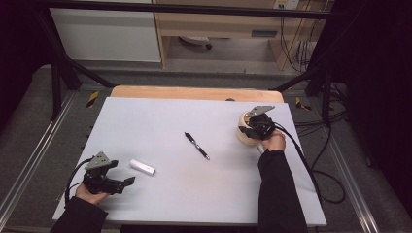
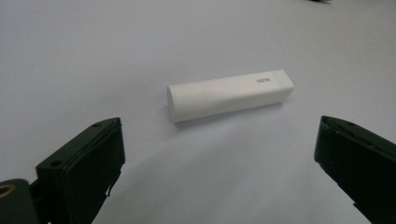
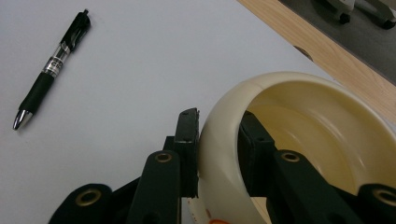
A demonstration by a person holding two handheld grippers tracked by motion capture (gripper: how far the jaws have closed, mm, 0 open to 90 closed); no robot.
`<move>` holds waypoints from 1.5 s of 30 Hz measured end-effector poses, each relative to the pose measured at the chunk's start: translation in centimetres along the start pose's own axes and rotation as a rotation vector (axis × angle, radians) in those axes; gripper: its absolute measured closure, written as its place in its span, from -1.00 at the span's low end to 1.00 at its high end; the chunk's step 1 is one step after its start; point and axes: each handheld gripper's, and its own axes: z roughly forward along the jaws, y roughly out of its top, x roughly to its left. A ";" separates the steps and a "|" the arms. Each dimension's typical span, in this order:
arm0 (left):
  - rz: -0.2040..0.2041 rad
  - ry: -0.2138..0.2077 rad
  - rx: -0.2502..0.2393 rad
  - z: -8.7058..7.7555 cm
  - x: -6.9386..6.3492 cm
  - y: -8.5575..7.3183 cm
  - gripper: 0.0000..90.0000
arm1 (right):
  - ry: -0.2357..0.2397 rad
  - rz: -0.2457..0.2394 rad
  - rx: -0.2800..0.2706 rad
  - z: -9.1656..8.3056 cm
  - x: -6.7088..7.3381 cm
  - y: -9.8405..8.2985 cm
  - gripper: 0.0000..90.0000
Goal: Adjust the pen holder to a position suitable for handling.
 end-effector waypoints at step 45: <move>0.008 0.001 0.006 -0.1 -0.1 0.0 -0.95 | 0.171 -0.052 -0.050 2.0 8.8 3.8 0.64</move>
